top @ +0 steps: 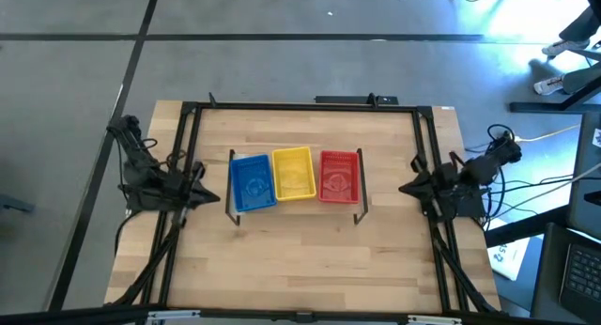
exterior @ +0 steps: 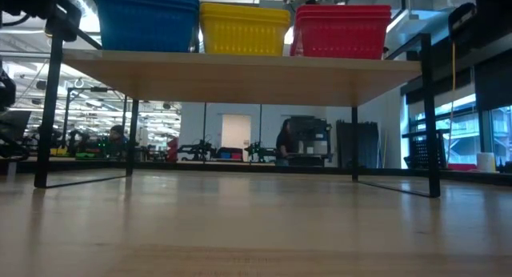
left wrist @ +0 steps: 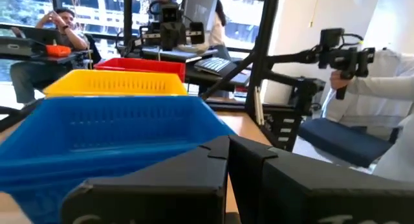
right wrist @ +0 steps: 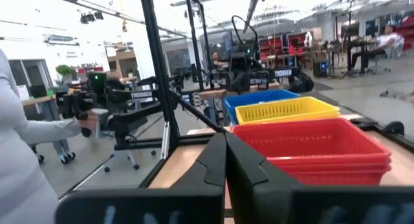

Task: Stack baskets on shelf by color
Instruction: Return to Home Position

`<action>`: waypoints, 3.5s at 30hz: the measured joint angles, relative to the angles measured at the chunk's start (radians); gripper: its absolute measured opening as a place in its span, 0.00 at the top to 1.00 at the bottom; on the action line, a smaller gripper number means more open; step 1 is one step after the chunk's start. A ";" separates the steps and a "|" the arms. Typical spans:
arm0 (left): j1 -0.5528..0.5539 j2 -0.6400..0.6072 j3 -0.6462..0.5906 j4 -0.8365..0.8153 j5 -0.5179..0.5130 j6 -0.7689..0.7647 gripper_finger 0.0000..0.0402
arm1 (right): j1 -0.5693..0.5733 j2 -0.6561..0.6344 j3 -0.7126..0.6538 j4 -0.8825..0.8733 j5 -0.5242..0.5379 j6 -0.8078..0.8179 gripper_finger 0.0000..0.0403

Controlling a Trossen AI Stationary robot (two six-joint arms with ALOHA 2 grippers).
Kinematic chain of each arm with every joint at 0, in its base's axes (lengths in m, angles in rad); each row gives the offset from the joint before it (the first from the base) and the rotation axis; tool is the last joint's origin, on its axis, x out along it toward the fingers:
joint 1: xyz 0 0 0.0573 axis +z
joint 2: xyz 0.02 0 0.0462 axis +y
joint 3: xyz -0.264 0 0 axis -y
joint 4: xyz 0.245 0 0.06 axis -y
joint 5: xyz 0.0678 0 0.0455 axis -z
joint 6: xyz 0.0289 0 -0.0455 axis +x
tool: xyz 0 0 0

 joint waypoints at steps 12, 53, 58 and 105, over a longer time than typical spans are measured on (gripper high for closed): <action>0.001 -0.001 -0.122 0.101 0.082 0.000 1.00 | 0.000 0.000 -0.166 0.181 -0.024 -0.089 1.00; 0.000 0.000 -0.197 0.115 0.084 -0.018 1.00 | -0.002 -0.001 -0.252 0.221 0.020 -0.138 0.97; 0.001 0.000 -0.197 0.116 0.078 -0.018 1.00 | -0.002 -0.001 -0.252 0.221 0.020 -0.138 0.97; 0.001 0.000 -0.197 0.117 0.082 -0.018 1.00 | -0.002 -0.001 -0.251 0.221 0.020 -0.138 0.97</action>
